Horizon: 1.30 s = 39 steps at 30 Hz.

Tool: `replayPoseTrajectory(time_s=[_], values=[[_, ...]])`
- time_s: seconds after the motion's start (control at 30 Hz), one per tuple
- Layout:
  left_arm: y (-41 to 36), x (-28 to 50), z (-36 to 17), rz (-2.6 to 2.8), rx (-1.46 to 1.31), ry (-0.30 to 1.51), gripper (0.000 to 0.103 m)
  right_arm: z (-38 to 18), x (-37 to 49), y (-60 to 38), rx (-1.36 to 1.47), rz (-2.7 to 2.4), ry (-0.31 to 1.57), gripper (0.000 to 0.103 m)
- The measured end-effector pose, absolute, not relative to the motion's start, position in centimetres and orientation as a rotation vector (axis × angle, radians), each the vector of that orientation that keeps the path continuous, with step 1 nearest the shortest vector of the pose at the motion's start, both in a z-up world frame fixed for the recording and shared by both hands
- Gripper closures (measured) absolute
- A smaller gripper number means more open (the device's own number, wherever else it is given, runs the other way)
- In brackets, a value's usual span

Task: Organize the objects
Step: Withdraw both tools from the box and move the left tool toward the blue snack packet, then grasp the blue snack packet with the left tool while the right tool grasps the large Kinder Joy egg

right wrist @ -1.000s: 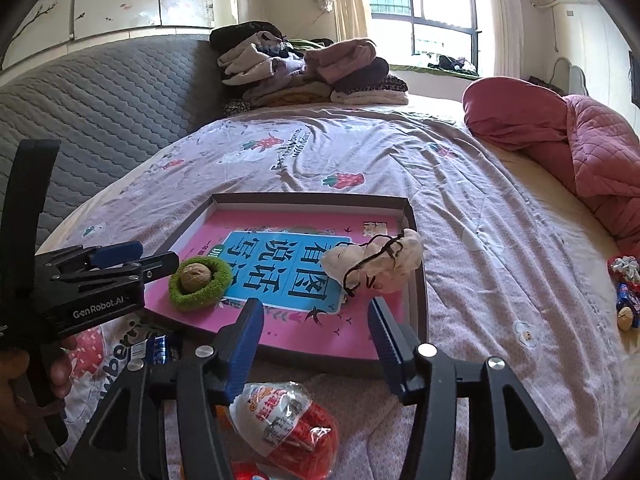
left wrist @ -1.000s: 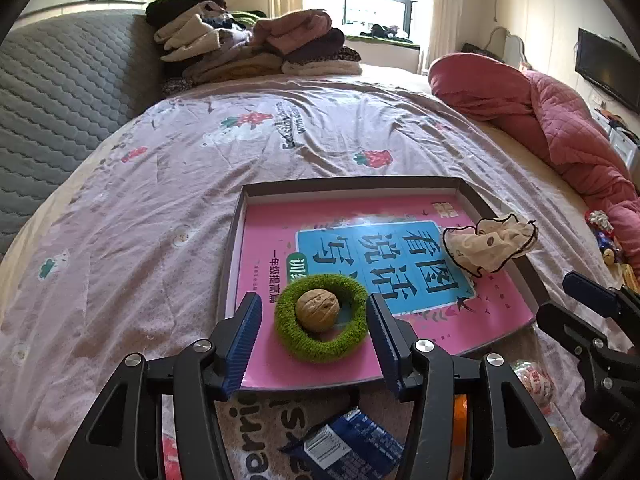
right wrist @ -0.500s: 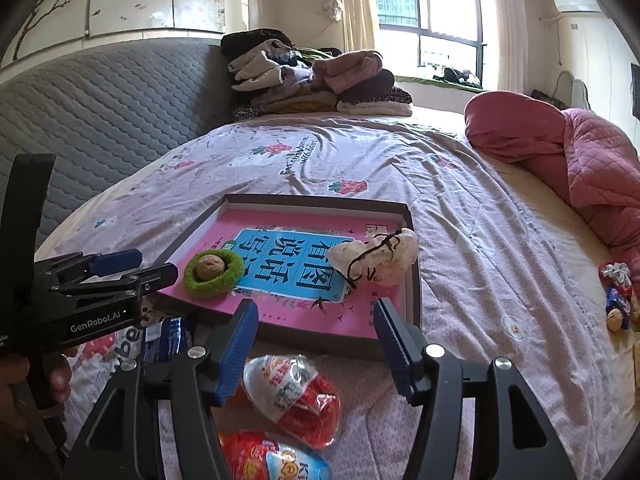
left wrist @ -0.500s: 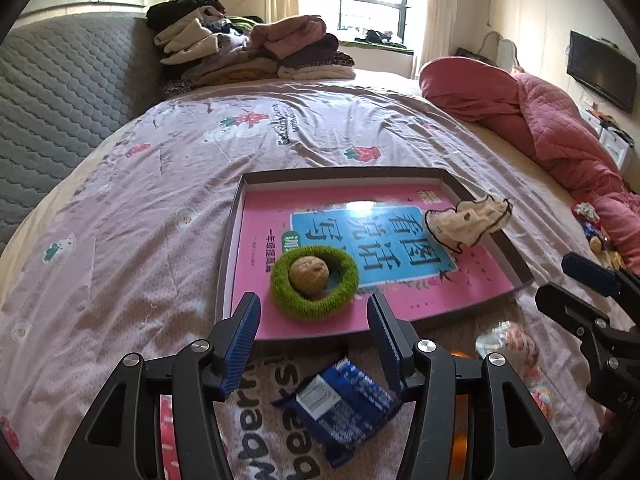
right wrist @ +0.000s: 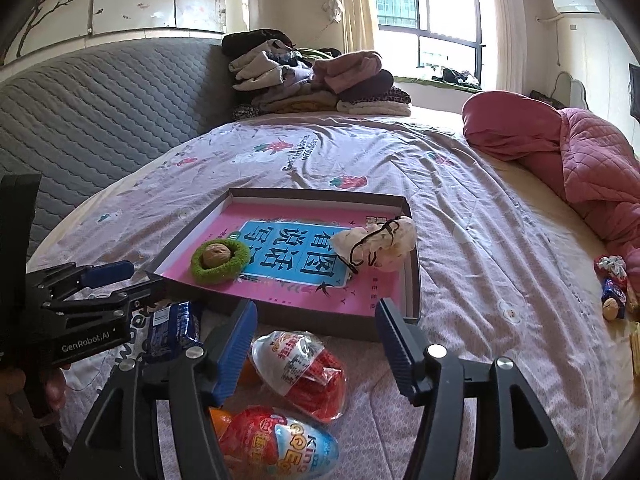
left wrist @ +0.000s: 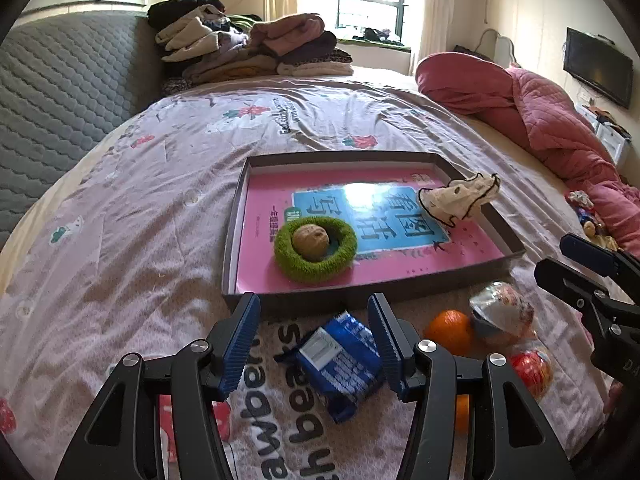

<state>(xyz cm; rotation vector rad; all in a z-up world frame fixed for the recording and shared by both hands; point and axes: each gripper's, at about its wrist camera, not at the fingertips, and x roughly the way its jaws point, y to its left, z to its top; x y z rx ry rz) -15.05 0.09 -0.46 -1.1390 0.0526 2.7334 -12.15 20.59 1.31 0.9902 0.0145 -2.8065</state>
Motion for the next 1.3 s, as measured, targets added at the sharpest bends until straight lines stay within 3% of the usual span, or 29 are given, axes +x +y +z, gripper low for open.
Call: replayPoseTrajectory(time_s=[1.0,1.3], values=[[-0.5,-9.9,-2.9,2.681,-1.122,0.050,0.045,-1.0,-5.7,21.4,1.060,-2.775,-0.027,0.042],[-0.7,-9.2,-4.0,2.671,-1.084,0.124,0.045,-1.8,-4.8,21.3,1.089,-2.765,-0.016,0.042]])
